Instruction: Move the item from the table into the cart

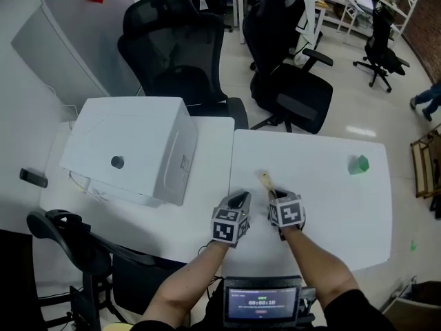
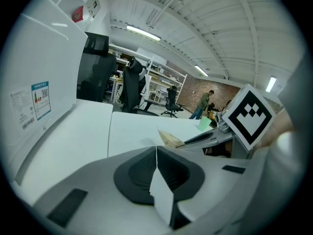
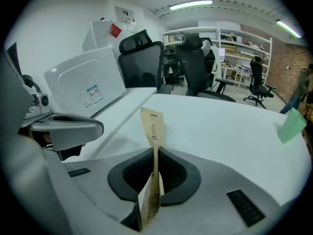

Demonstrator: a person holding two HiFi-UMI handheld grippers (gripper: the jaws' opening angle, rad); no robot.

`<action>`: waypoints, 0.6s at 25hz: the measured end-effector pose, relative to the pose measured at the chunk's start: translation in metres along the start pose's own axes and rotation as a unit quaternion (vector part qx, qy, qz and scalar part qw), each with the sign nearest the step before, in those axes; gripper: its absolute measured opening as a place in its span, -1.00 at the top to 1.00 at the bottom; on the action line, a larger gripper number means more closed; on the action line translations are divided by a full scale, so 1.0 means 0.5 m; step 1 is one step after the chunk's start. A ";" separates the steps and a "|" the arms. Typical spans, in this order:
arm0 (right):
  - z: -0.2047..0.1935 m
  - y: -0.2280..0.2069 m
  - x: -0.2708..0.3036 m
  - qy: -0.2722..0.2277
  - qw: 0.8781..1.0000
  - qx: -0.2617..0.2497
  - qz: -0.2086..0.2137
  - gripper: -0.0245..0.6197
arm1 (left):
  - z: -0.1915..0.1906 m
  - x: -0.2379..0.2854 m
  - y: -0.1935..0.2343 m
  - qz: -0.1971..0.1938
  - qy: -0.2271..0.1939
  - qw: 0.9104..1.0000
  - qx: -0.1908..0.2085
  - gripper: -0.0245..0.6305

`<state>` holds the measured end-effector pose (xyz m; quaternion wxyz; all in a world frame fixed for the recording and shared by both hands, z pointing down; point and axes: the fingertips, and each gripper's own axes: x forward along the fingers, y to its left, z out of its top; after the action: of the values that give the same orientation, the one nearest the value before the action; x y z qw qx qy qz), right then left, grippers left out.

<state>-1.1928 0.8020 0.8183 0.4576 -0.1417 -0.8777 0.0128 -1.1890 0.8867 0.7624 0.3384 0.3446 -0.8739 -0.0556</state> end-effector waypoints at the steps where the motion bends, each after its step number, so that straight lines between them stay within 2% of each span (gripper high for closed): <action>1: 0.004 0.000 -0.020 -0.012 1.000 0.007 0.004 0.91 | 0.007 -0.013 -0.013 -0.002 -0.006 1.000 0.003 0.88; 8: 0.031 -0.036 -0.238 -0.126 0.991 0.051 0.018 0.91 | 0.078 -0.106 -0.156 -0.036 -0.065 0.996 0.044 0.88; 12: 0.015 -0.076 -0.419 -0.198 0.977 0.078 0.022 0.91 | 0.118 -0.152 -0.297 -0.080 -0.095 0.989 0.076 0.88; 15: -0.022 -0.131 -0.560 -0.247 0.965 0.091 0.019 0.91 | 0.140 -0.176 -0.436 -0.114 -0.121 0.982 0.093 0.88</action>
<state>-1.0480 0.6653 0.6106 0.2373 -0.1091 -0.9557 0.1358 -1.0630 0.7688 0.5880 0.1880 0.4626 -0.8648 -0.0534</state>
